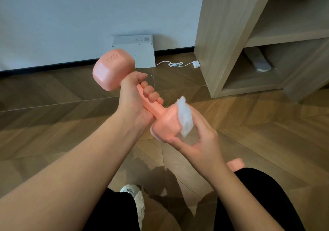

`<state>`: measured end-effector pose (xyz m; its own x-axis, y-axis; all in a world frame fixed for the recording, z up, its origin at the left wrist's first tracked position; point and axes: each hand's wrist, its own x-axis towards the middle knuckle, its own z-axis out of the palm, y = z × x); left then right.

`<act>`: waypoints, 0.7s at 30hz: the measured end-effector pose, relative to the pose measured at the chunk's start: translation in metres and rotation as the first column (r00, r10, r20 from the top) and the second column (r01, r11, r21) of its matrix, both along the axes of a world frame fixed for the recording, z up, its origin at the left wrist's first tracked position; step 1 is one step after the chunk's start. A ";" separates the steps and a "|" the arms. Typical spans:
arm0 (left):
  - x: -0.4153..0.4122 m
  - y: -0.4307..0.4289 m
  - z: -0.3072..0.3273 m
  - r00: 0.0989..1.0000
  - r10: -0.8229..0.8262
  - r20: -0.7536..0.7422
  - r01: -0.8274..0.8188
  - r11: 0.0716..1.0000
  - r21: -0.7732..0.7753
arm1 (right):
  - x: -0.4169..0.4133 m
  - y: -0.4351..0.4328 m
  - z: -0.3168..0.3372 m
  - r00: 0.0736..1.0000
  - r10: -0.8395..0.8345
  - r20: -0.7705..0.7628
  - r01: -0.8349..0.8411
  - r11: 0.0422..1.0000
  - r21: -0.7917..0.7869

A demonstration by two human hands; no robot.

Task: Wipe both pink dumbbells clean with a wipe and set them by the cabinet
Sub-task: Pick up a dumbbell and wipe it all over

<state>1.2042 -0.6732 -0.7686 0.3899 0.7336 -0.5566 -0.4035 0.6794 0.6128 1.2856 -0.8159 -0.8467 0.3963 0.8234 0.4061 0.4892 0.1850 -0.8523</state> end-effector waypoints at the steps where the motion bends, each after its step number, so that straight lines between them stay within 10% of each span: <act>1: 0.000 0.000 0.001 1.000 -0.009 0.014 0.009 1.000 0.008 | 0.000 0.000 0.000 1.000 -0.023 -0.003 0.023 0.999 0.039; 6: 0.001 -0.002 0.000 0.997 0.012 0.078 -0.013 1.000 0.006 | -0.004 0.003 0.001 0.989 -0.048 0.142 0.012 0.970 0.241; 13: -0.001 -0.004 0.001 0.991 0.036 0.132 -0.043 0.998 0.047 | -0.003 0.005 0.000 0.993 0.006 -0.115 -0.012 0.999 -0.053; 21: 0.005 -0.004 -0.008 0.987 0.100 -0.124 -0.110 0.991 -0.077 | -0.002 0.021 -0.016 0.862 -0.143 0.486 0.003 0.961 0.277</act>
